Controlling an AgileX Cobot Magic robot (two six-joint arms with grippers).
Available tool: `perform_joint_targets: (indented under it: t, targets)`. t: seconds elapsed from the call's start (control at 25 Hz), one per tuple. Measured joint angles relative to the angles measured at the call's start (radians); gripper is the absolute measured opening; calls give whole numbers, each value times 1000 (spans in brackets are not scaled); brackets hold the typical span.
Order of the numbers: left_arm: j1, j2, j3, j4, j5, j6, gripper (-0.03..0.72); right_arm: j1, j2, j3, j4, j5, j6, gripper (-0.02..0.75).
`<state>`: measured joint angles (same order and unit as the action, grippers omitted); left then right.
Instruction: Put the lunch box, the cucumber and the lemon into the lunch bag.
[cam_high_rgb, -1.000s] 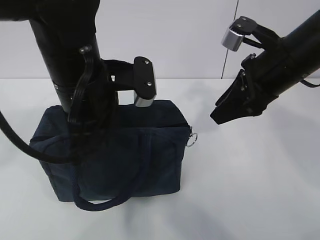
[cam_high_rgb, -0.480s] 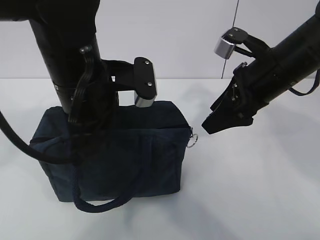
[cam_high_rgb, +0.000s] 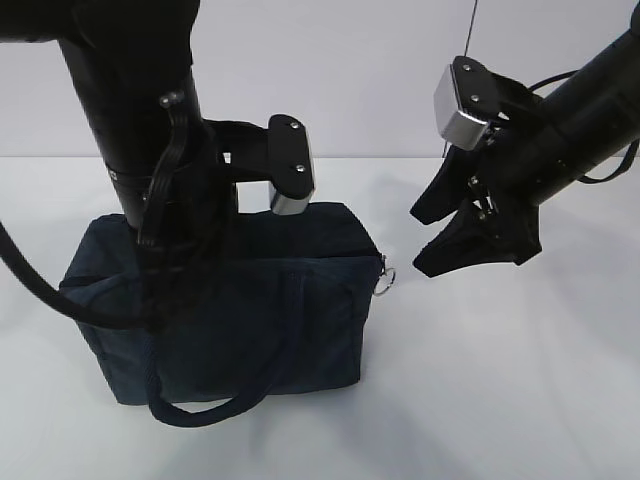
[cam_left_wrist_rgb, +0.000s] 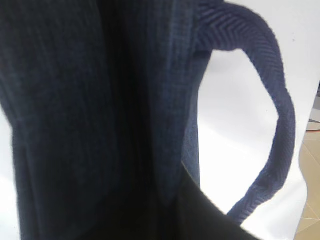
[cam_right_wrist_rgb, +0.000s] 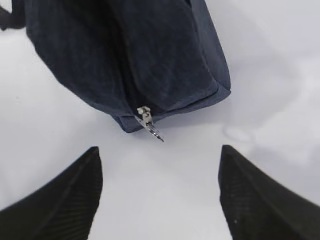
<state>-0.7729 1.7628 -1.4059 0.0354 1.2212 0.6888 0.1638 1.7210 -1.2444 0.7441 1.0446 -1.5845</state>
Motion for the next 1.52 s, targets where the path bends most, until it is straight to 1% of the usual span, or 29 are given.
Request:
perform_joint_targets:
  t: [0.36, 0.48, 0.76, 1.52]
  targets:
    - [0, 0, 0, -2, 0, 0, 1, 8, 46, 0, 2, 5, -76, 526]
    - [0, 0, 0, -2, 0, 0, 1, 12, 57, 0, 38, 8, -108, 526]
    - [0, 0, 0, -4, 0, 0, 1, 44, 113, 0, 44, 14, -148, 526]
    - [0, 0, 0, -4, 0, 0, 1, 45, 130, 0, 87, -9, -113, 526]
